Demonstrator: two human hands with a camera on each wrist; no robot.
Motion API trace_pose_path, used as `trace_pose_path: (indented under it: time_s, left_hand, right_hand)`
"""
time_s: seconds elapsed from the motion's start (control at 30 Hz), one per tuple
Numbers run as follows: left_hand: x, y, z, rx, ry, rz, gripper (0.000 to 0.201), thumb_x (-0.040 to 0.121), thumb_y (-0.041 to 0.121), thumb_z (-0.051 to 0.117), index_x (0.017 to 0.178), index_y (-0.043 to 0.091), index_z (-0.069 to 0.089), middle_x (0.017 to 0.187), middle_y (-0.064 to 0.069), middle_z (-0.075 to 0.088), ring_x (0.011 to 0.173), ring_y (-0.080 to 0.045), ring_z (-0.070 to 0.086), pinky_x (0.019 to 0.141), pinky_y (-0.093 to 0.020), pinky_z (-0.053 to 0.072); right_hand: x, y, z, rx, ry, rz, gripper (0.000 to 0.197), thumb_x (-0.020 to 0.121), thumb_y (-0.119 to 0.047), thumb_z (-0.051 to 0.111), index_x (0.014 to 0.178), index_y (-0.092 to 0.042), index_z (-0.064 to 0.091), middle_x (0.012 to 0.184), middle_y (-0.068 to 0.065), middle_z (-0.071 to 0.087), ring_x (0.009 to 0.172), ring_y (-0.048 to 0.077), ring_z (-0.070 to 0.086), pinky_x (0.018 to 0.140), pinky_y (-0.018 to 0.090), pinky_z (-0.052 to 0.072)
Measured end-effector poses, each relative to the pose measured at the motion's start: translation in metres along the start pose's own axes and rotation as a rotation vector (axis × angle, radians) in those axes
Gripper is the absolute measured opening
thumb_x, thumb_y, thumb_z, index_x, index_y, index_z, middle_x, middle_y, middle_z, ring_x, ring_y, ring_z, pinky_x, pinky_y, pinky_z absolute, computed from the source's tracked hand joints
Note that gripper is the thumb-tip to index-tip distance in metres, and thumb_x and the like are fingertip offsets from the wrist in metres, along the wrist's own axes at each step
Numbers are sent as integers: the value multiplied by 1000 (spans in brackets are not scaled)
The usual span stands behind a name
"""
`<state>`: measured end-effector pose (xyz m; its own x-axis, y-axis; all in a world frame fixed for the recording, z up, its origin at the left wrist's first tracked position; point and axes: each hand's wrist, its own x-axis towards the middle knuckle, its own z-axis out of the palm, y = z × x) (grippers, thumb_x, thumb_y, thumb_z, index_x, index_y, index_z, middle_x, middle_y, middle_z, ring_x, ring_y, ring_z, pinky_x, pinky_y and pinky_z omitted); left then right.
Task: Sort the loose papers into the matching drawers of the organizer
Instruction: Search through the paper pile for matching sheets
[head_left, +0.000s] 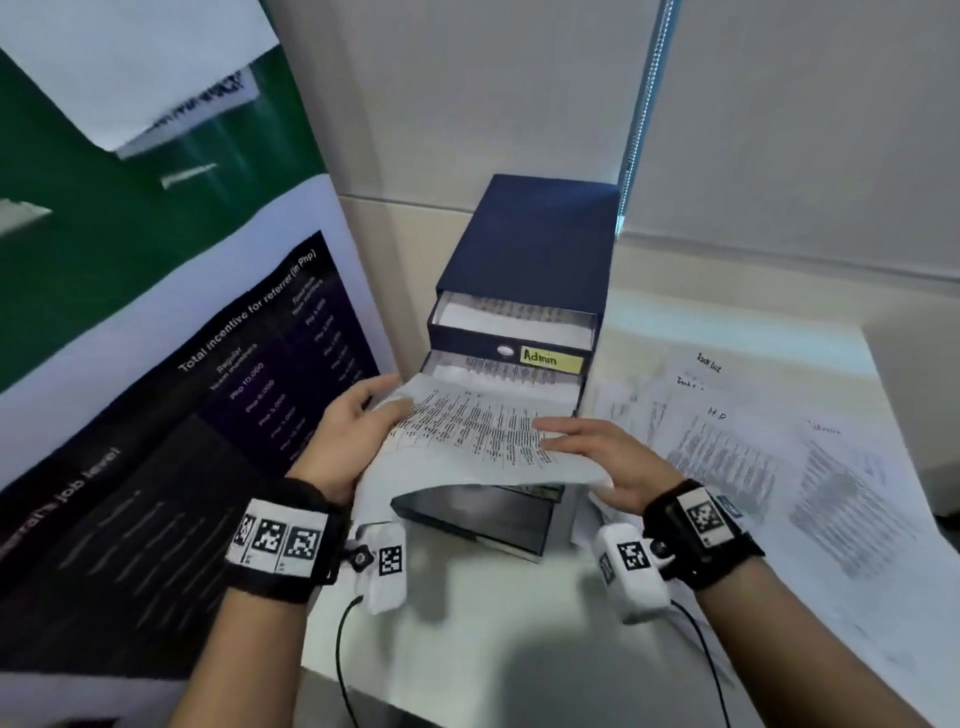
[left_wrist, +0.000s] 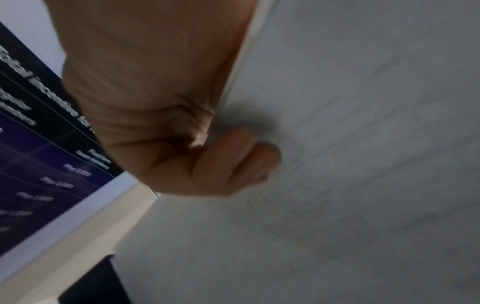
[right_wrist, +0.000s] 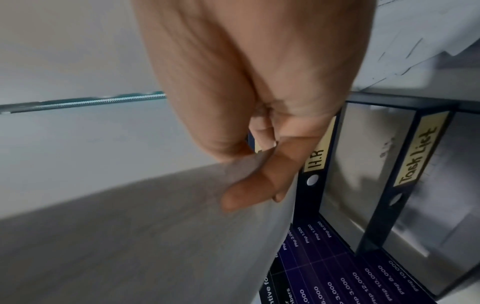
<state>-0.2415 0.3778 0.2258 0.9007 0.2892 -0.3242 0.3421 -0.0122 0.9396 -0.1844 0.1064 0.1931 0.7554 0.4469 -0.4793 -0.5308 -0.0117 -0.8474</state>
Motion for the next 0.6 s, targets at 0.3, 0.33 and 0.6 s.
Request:
trace_pose_path:
  time_s: [0.3,0.33,0.6]
  left_hand:
    - [33,-50,22,198,-39,58,18,88,7,70,104,15,75,116,-6,67,60,-11,60,43,-17,46]
    - [41,-53,28,201,1,86,19,88,7,70,105,14,75,121,-2,65,68,-13,63,45,-17,48]
    - [80,-60,63,523,248,333,23,86,16,70,108,22,71,119,-3,48,110,-19,50,103,-28,39]
  right_hand:
    - [36,4,-21,-194,231,87,35,93,-15,65,126,-7,57,94,13,66,48,9,56,41,21,44]
    - [33,6,-22,-202,148,145,37,92,-15,68,126,-8,57,99,15,66,54,11,60,42,20,46]
    - [74,-3,-28,-81,203,111,18,90,5,62,107,4,68,87,16,67,63,13,64,59,16,56]
